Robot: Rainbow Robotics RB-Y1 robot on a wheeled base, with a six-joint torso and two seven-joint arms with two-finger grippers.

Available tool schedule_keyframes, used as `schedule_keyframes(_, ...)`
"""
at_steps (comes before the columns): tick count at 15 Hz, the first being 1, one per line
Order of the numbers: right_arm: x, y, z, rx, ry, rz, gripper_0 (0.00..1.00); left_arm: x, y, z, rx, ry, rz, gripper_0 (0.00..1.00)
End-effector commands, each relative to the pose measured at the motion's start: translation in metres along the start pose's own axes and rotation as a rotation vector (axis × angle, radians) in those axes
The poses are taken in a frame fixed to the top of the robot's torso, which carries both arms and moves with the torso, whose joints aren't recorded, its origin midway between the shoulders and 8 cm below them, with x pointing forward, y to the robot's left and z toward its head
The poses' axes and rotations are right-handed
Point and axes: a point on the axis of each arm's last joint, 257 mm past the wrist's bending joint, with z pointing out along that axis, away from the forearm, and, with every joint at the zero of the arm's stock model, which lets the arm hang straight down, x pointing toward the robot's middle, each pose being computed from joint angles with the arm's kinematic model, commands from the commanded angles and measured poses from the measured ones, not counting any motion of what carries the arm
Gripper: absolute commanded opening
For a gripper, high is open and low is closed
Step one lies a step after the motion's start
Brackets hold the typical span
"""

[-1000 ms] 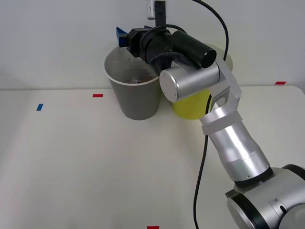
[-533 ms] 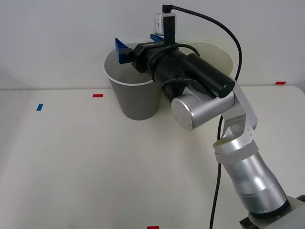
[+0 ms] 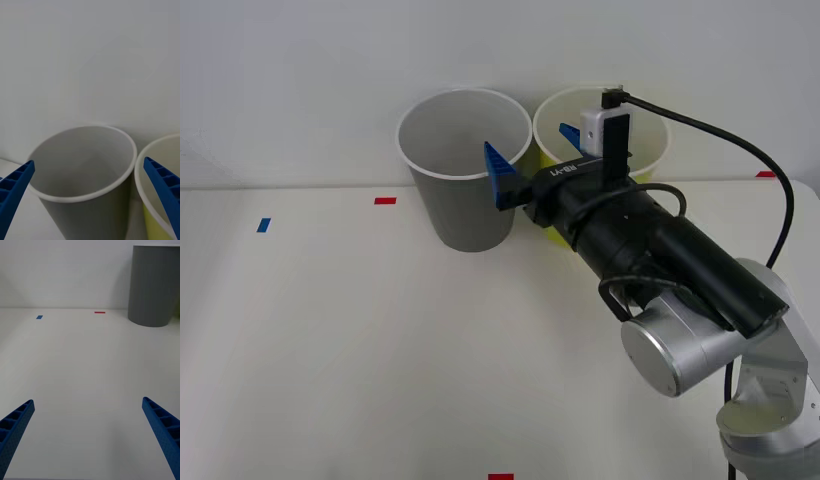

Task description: Put cans in the gray bin and PET bottles in the light green bin.

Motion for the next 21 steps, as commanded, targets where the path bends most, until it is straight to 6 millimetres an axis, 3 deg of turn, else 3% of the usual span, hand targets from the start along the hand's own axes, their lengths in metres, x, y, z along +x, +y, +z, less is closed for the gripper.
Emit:
schedule_keyframes(1, 0.020, -0.016, -0.047, 0.046, -0.011, -0.001, 1.00, 0.000, 0.000, 0.000, 0.000, 0.000, 0.000, 1.00)
schedule_keyframes(6, 0.066, -0.050, -0.091, 0.150, 0.034, 0.003, 1.00, 0.000, 0.000, 0.000, 0.000, 0.000, 0.000, 1.00)
schedule_keyframes(12, 0.094, -0.058, -0.117, 0.216, 0.066, 0.052, 1.00, 0.000, 0.000, 0.000, 0.000, 0.000, 0.000, 1.00)
schedule_keyframes(13, 0.099, -0.058, -0.120, 0.243, 0.063, 0.089, 1.00, 0.000, 0.000, 0.000, 0.000, 0.000, 0.000, 1.00)
schedule_keyframes(17, 0.126, -0.064, -0.099, 0.263, -0.024, 0.098, 1.00, 0.000, 0.000, 0.000, 0.000, 0.000, 0.000, 1.00)
schedule_keyframes(21, 0.141, -0.075, -0.113, 0.286, 0.003, 0.066, 1.00, 0.000, 0.000, 0.000, 0.000, 0.000, 0.000, 1.00)
